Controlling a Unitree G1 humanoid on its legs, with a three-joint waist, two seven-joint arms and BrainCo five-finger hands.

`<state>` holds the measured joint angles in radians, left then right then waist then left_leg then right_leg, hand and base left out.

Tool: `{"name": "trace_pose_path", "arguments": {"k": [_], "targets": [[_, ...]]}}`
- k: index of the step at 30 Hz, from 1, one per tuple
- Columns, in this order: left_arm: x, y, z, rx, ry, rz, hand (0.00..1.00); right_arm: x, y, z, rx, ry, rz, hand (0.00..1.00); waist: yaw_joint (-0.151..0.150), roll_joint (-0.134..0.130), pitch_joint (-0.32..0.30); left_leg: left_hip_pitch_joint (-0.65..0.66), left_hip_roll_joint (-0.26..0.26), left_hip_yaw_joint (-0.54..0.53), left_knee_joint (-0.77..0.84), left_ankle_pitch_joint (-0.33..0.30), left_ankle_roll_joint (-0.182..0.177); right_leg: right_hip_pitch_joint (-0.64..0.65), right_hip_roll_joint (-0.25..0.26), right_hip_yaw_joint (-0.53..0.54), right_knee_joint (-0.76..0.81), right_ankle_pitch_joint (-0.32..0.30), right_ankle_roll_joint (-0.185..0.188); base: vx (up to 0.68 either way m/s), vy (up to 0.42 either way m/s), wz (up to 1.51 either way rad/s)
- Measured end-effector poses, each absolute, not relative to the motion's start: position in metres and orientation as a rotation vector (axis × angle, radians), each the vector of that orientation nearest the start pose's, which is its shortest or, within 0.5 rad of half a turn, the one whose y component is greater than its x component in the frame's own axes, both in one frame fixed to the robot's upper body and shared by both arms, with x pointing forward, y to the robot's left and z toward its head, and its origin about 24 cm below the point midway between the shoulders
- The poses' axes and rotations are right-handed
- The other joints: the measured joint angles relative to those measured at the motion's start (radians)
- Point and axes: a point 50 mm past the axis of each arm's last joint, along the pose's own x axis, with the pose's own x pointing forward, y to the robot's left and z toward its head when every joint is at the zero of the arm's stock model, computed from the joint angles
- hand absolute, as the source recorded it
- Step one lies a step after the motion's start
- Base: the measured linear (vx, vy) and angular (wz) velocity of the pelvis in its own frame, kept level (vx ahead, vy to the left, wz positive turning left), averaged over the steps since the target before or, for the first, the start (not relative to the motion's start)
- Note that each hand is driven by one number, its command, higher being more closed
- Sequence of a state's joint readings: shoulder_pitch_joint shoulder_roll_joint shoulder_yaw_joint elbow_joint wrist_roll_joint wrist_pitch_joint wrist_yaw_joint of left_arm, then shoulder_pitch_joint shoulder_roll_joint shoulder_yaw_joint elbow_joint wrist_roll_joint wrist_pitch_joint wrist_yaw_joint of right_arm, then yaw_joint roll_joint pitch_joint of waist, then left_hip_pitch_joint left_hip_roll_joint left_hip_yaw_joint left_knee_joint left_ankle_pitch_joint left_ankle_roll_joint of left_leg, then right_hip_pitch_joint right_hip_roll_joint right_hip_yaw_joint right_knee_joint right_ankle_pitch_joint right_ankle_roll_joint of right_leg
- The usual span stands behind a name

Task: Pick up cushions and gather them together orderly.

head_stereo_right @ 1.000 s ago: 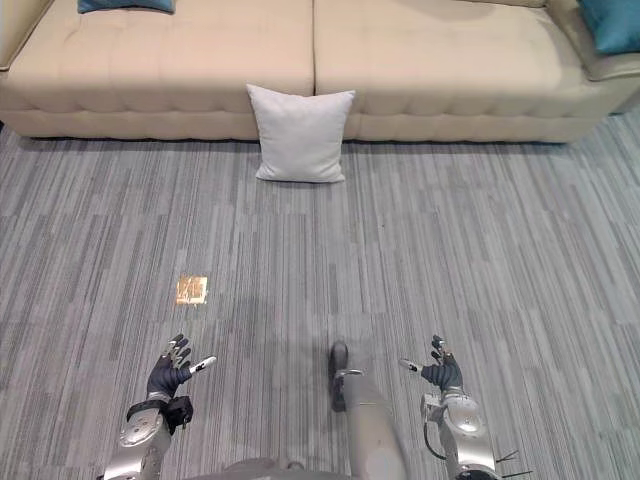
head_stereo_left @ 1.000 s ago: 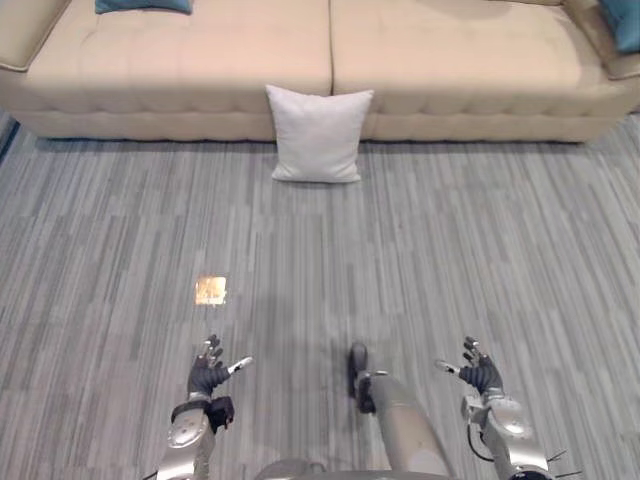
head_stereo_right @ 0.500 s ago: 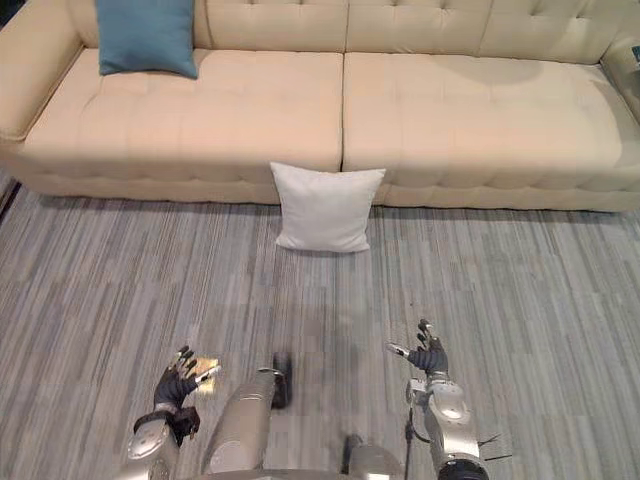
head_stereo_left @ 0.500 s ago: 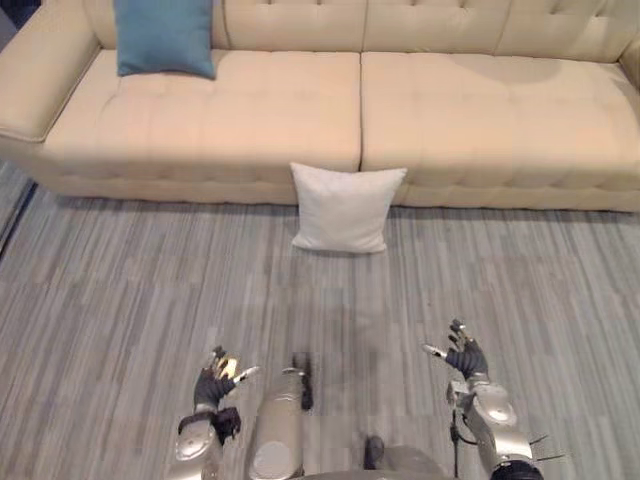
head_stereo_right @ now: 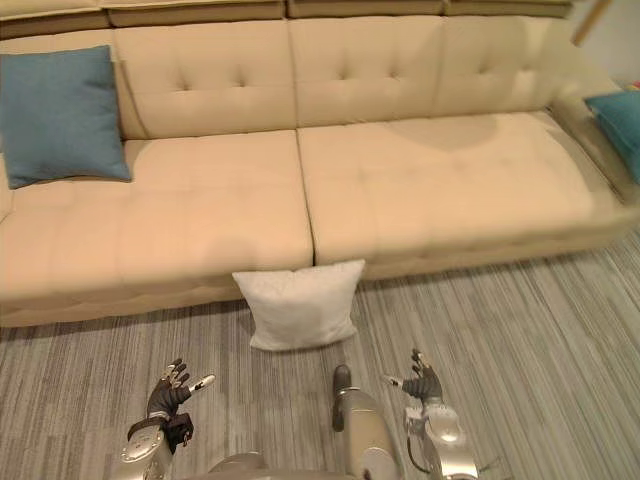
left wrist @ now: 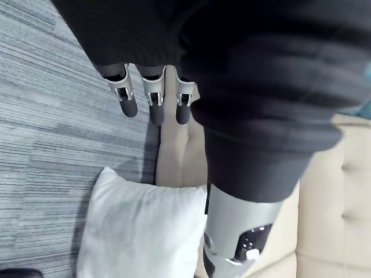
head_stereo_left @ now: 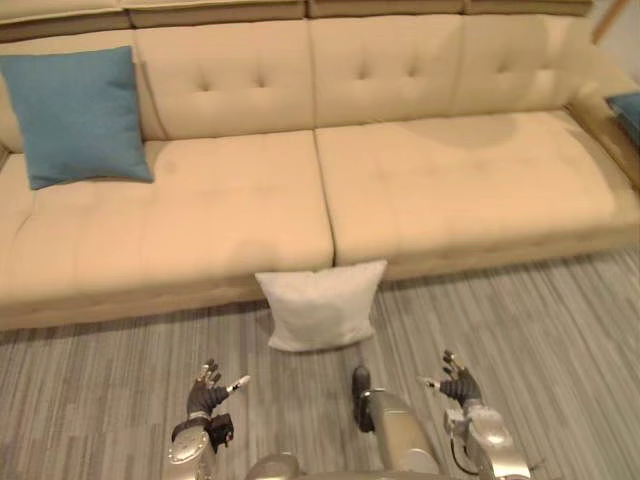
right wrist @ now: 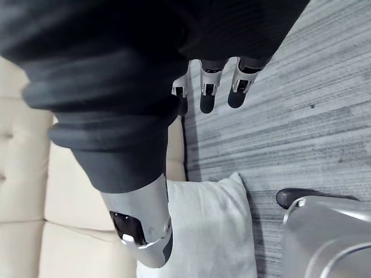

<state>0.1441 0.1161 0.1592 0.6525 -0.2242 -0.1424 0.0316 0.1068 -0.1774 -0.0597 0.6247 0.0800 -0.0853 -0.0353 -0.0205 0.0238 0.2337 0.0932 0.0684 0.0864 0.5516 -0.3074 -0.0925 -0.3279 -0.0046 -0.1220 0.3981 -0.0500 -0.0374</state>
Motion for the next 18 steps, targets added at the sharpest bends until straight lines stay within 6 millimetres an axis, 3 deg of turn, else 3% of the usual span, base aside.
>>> {"name": "trace_pose_path", "arguments": {"k": [1, 3, 4, 5, 7, 8, 9, 12, 15, 18], "targets": [[0.152, 0.224, -0.106, -0.137, 0.612, 0.356, 0.00, 0.175, -0.224, -0.092, -0.093, 0.600, -0.191, 0.00, 0.012, 0.005, 0.008, -0.091, 0.037, 0.004, 0.224, 0.066, 0.003, 0.083, 0.002, -0.004, -0.056, -0.010, -0.005, 0.46, -0.091, 0.22], [0.152, 0.219, -0.107, -0.152, 0.614, 0.354, 0.00, 0.180, -0.218, -0.087, -0.070, 0.566, -0.191, 0.00, 0.019, -0.001, 0.016, -0.175, 0.101, 0.053, 0.399, 0.039, 0.040, 0.218, 0.004, -0.014, -0.126, -0.016, -0.014, 0.57, -0.066, 0.25], [0.154, 0.215, -0.106, -0.154, 0.607, 0.337, 0.00, 0.182, -0.215, -0.084, -0.053, 0.541, -0.195, 0.00, 0.037, -0.019, 0.013, -0.217, 0.110, 0.080, 0.394, 0.030, 0.055, 0.280, -0.011, -0.010, -0.162, -0.016, -0.014, 0.49, -0.029, 0.10], [0.155, 0.213, -0.105, -0.155, 0.601, 0.332, 0.00, 0.184, -0.214, -0.083, -0.048, 0.528, -0.196, 0.00, 0.043, -0.026, 0.012, -0.241, 0.110, 0.089, 0.364, 0.029, 0.056, 0.301, -0.019, -0.008, -0.179, -0.016, -0.014, 0.50, 0.012, -0.09], [0.157, 0.211, -0.104, -0.162, 0.592, 0.329, 0.00, 0.188, -0.217, -0.079, -0.011, 0.497, -0.229, 0.00, 0.058, -0.021, 0.010, -0.308, 0.114, 0.108, 0.148, 0.033, 0.041, 0.344, -0.035, -0.006, -0.210, -0.025, 0.002, 0.34, 0.071, -0.22], [0.157, 0.210, -0.104, -0.166, 0.592, 0.329, 0.00, 0.187, -0.220, -0.078, -0.007, 0.496, -0.244, 0.00, 0.062, -0.006, 0.008, -0.313, 0.113, 0.109, -0.002, 0.069, 0.015, 0.353, -0.031, -0.006, -0.211, -0.040, 0.026, 0.36, 0.175, -0.29], [0.153, 0.209, -0.106, -0.162, 0.609, 0.324, 0.00, 0.184, -0.225, -0.081, -0.006, 0.515, -0.269, 0.00, 0.061, 0.027, 0.012, -0.315, 0.124, 0.093, -0.138, 0.203, 0.029, 0.379, -0.007, 0.001, -0.207, -0.099, 0.074, 0.35, 0.174, -0.14], [0.158, 0.213, -0.105, -0.138, 0.606, 0.310, 0.00, 0.172, -0.226, -0.089, 0.002, 0.559, -0.292, 0.00, 0.059, -0.015, 0.012, -0.288, 0.065, 0.093, -0.189, 0.209, 0.039, 0.375, -0.063, 0.011, -0.204, -0.113, 0.092, 0.21, 0.116, 0.14], [0.157, 0.217, -0.104, -0.125, 0.608, 0.315, 0.00, 0.170, -0.227, -0.091, 0.000, 0.572, -0.297, 0.00, 0.059, -0.023, 0.012, -0.287, 0.036, 0.100, -0.204, 0.199, 0.055, 0.370, -0.089, 0.018, -0.202, -0.122, 0.107, 0.14, 0.081, 0.06], [0.158, 0.225, -0.102, -0.101, 0.599, 0.328, 0.00, 0.184, -0.225, -0.088, 0.003, 0.550, -0.290, 0.00, 0.061, -0.032, 0.026, -0.316, 0.034, 0.110, -0.179, 0.181, 0.062, 0.320, -0.100, 0.030, -0.151, -0.160, 0.114, 0.01, 0.005, -0.07]]}}
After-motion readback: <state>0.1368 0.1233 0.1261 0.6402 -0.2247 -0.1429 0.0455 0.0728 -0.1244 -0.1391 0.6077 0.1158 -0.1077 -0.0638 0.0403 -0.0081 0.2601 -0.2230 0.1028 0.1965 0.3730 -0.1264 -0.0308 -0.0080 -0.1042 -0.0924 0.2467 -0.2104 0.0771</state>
